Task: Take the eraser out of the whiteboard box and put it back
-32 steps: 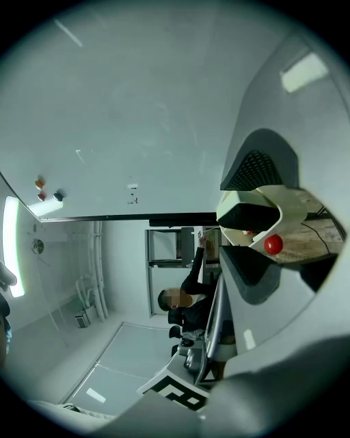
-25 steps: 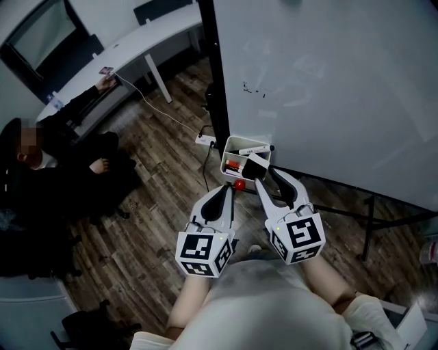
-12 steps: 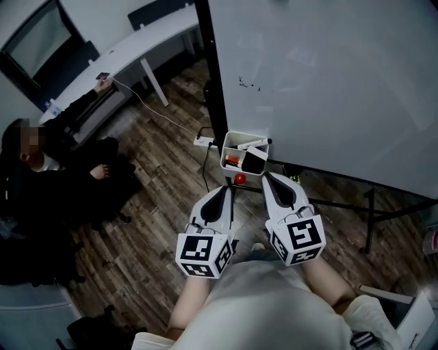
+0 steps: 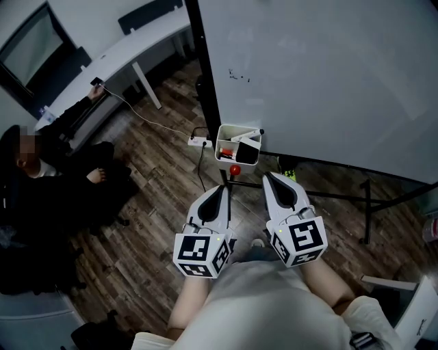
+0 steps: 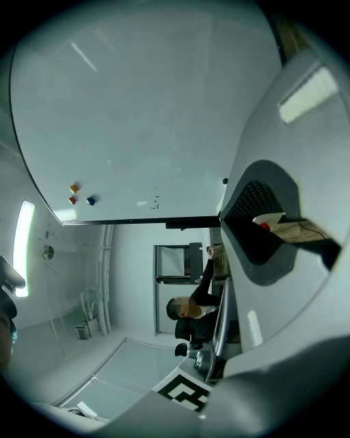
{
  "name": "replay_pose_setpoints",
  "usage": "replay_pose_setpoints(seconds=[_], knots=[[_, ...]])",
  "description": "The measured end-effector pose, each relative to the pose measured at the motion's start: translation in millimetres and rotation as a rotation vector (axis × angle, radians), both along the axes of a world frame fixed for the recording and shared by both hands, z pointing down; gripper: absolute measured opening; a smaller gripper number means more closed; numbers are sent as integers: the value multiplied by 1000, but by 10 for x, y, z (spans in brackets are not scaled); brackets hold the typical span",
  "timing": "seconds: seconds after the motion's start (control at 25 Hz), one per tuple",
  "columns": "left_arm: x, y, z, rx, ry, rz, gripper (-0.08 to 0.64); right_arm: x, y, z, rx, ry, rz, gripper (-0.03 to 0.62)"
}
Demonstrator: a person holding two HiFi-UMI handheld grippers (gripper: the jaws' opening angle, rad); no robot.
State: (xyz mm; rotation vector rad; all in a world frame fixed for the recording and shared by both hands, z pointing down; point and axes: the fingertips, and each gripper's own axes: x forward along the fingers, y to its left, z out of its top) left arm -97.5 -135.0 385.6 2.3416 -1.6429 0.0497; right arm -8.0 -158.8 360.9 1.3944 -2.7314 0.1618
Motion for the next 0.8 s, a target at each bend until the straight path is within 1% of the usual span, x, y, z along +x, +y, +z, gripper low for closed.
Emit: replay_pose_setpoints(seconds=[0.44,0.8], knots=[[76,261,16,1,1,23,5,147,311,-12,14,-19,40,3],[134,496,34,-5,4,34,5,258,580,19,-1,-22,57,3]])
